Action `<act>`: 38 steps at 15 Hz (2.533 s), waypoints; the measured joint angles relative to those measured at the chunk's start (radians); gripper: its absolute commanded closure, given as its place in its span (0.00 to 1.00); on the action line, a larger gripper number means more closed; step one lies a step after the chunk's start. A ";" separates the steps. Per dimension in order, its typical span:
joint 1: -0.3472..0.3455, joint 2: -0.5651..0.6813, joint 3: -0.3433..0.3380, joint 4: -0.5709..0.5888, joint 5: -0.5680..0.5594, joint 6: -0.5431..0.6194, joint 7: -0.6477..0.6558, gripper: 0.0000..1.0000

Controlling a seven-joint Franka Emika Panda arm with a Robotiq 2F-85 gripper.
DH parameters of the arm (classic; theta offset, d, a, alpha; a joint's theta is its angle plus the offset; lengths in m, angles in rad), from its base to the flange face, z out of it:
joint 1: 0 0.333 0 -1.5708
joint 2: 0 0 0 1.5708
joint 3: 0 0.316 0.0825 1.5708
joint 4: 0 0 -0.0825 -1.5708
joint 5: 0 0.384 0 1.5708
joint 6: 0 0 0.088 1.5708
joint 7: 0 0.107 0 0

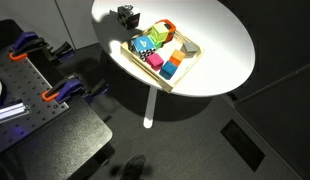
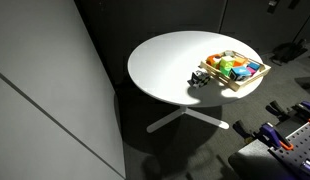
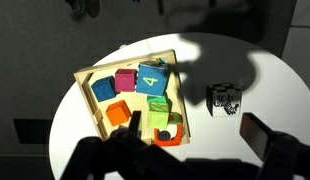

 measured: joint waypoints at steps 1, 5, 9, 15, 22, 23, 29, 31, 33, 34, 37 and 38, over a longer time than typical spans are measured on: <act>0.000 0.000 0.000 0.000 0.000 0.000 0.000 0.00; -0.001 0.017 -0.006 0.000 0.000 0.000 0.000 0.00; -0.008 0.083 -0.033 0.005 0.004 0.023 -0.002 0.00; -0.012 0.231 -0.081 0.045 0.064 0.091 -0.068 0.00; -0.021 0.427 -0.083 0.113 0.066 0.188 -0.075 0.00; -0.021 0.452 -0.082 0.122 0.066 0.209 -0.075 0.00; -0.021 0.578 -0.067 0.168 0.094 0.341 -0.071 0.00; -0.021 0.614 -0.059 0.179 0.108 0.391 -0.066 0.00; -0.021 0.648 -0.051 0.190 0.119 0.436 -0.061 0.00; -0.021 0.664 -0.046 0.196 0.122 0.455 -0.053 0.00; -0.019 0.714 -0.036 0.219 0.122 0.496 -0.022 0.00; -0.017 0.732 -0.035 0.228 0.122 0.504 -0.010 0.00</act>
